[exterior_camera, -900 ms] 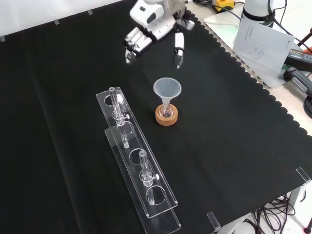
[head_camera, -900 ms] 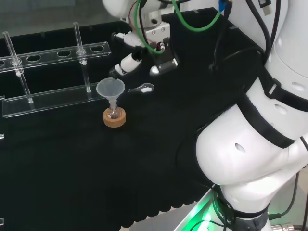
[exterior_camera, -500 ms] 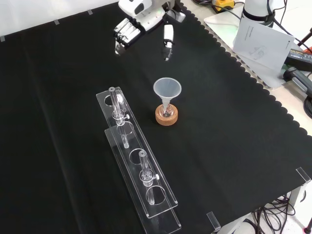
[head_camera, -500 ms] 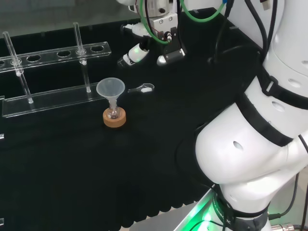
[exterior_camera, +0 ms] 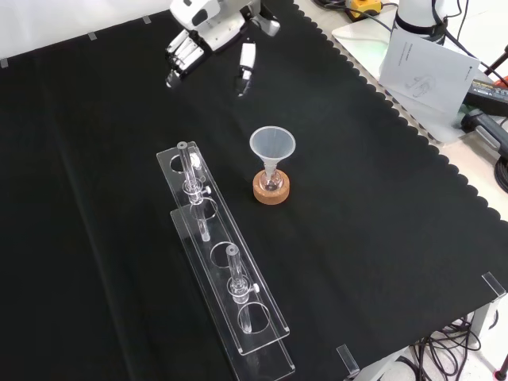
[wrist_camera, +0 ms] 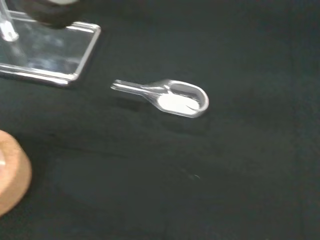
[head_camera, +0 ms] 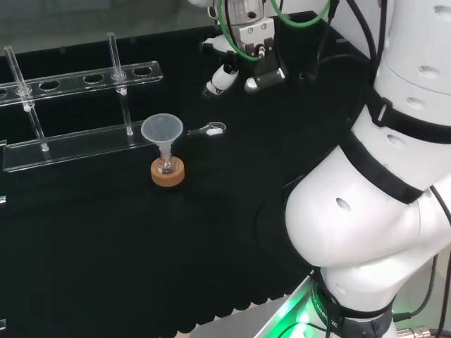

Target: Pick up the weighing funnel.

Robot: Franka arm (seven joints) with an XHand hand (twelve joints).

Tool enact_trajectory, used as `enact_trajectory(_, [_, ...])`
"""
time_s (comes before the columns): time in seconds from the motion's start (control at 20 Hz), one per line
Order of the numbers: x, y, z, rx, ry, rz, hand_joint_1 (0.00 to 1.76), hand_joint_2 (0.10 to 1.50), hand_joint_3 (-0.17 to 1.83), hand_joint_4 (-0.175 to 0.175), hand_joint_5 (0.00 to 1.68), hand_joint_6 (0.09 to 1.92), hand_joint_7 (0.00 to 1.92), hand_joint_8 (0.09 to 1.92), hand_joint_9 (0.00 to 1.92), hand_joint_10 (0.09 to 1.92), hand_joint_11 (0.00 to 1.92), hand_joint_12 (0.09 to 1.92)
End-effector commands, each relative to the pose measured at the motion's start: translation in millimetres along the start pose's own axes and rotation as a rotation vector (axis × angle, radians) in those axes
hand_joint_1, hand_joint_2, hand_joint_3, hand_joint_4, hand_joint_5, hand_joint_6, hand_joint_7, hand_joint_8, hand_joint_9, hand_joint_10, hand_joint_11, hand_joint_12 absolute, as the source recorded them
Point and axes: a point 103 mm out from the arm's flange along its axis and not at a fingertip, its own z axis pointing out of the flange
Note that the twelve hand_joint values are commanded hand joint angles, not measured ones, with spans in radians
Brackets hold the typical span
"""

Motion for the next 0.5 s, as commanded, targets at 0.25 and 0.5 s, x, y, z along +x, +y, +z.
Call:
enact_trajectory(0.25, [-22,33,38,0.055,-0.089,0.049,0.79,0.79,0.20,-0.058,0.47,0.09,0.20,0.73,0.37,0.73,0.18,1.43])
enact_trajectory(0.5, [-12,48,61,0.108,-0.146,0.032,0.80,0.77,0.23,-0.051,0.54,0.09,0.22,0.72,0.39,0.71,0.19,1.42])
